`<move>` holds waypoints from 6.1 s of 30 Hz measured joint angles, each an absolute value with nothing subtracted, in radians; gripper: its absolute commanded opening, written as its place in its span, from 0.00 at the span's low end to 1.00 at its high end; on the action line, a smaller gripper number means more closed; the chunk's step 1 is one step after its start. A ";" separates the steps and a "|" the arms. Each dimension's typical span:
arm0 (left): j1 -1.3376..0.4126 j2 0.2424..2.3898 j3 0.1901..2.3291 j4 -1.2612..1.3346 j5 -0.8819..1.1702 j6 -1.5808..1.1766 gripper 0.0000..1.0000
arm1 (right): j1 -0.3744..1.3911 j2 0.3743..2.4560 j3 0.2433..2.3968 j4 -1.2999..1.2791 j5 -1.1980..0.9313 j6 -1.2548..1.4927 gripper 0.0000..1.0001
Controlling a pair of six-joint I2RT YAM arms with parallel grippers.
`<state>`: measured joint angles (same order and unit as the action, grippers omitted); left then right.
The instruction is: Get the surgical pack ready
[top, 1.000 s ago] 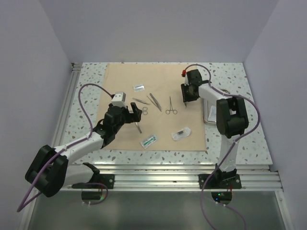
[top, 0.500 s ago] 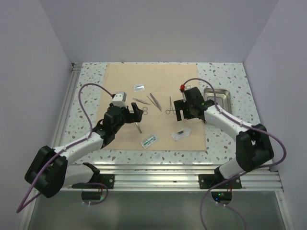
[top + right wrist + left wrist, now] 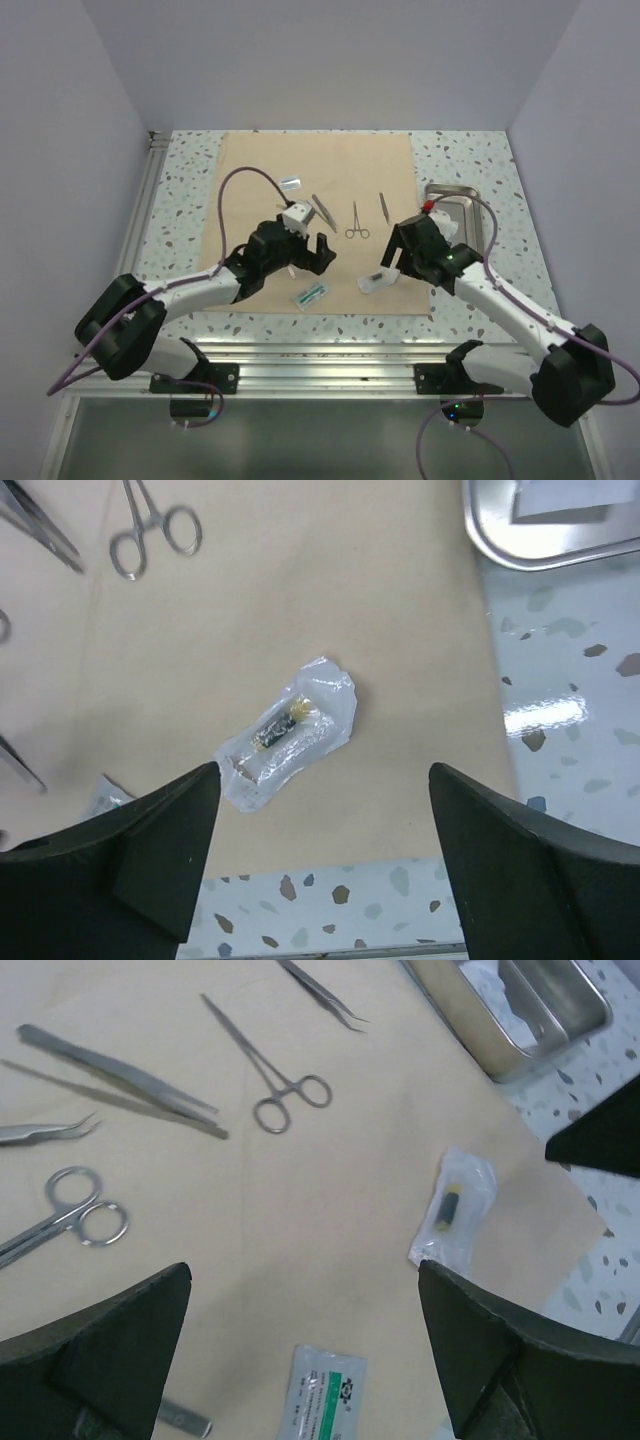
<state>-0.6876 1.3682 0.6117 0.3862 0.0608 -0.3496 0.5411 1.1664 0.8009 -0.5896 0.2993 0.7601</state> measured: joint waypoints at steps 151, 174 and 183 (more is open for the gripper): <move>-0.908 1.609 0.847 -0.263 -0.092 -0.242 0.60 | 0.372 0.977 0.939 -0.481 0.262 0.549 0.99; -0.970 1.595 0.898 -0.279 -0.102 -0.328 0.41 | 0.372 0.975 0.905 -0.471 0.183 0.549 0.98; -0.908 1.473 0.889 -0.241 -0.044 -0.360 0.56 | 0.372 1.013 0.874 -0.433 -0.043 0.512 0.90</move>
